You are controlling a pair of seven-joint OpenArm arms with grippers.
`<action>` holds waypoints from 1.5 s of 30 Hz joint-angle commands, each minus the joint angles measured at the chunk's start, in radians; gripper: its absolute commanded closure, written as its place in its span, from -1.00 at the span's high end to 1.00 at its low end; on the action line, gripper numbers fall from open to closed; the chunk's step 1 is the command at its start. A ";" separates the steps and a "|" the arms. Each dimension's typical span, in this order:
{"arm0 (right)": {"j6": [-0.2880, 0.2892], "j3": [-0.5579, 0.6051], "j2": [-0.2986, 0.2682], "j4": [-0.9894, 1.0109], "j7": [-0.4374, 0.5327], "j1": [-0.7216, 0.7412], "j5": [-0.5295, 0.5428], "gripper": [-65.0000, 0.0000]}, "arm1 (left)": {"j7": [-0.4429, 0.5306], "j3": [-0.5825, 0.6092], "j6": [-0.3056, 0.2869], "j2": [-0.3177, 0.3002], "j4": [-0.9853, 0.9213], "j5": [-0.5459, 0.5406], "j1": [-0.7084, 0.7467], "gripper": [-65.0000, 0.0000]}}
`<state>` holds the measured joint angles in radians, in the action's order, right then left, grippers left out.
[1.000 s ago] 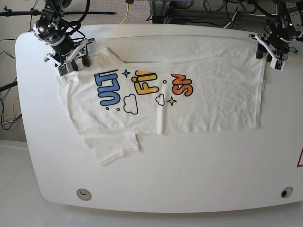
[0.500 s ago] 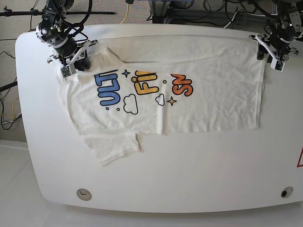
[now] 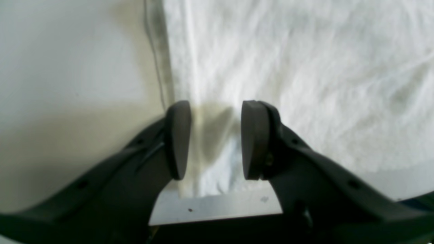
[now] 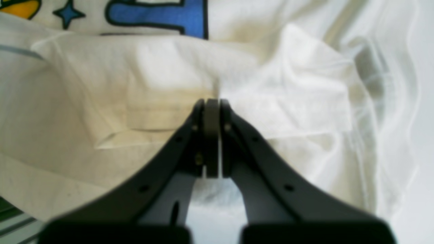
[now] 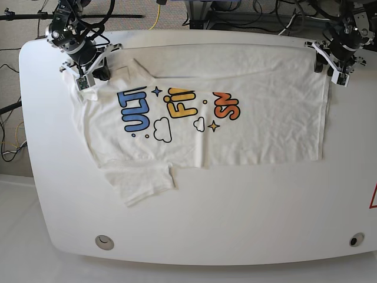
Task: Fold the T-shirt properly
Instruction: 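Open both grippers and release the shoulder edge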
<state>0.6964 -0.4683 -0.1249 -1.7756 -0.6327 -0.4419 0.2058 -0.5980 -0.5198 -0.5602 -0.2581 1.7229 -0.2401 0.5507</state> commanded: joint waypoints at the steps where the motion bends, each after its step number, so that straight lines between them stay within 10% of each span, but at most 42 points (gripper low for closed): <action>1: 0.002 -0.008 -0.006 -0.011 0.018 -0.007 0.010 -1.00 | 0.014 -0.005 0.000 -0.012 0.011 -0.018 0.003 -0.28; 15: 0.002 0.002 -0.013 -0.040 0.034 -0.011 0.012 -0.63 | 0.004 -0.005 -0.001 -0.023 0.024 -0.011 0.008 -0.26; 35: 0.002 0.001 -0.023 -0.100 0.011 0.009 -0.003 -0.87 | 0.007 0.004 -0.002 -0.023 0.095 -0.014 0.041 -0.26; 45: 0.002 -0.015 -0.014 -0.104 0.012 0.001 -0.024 -0.62 | -0.020 -0.011 -0.002 -0.025 0.082 -0.016 -0.010 0.00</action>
<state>0.6998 -0.4694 -0.1299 -1.8717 -0.6388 -0.4339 0.1623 -0.6159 -0.5209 -0.5617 -0.2699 1.8011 -0.2466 0.5579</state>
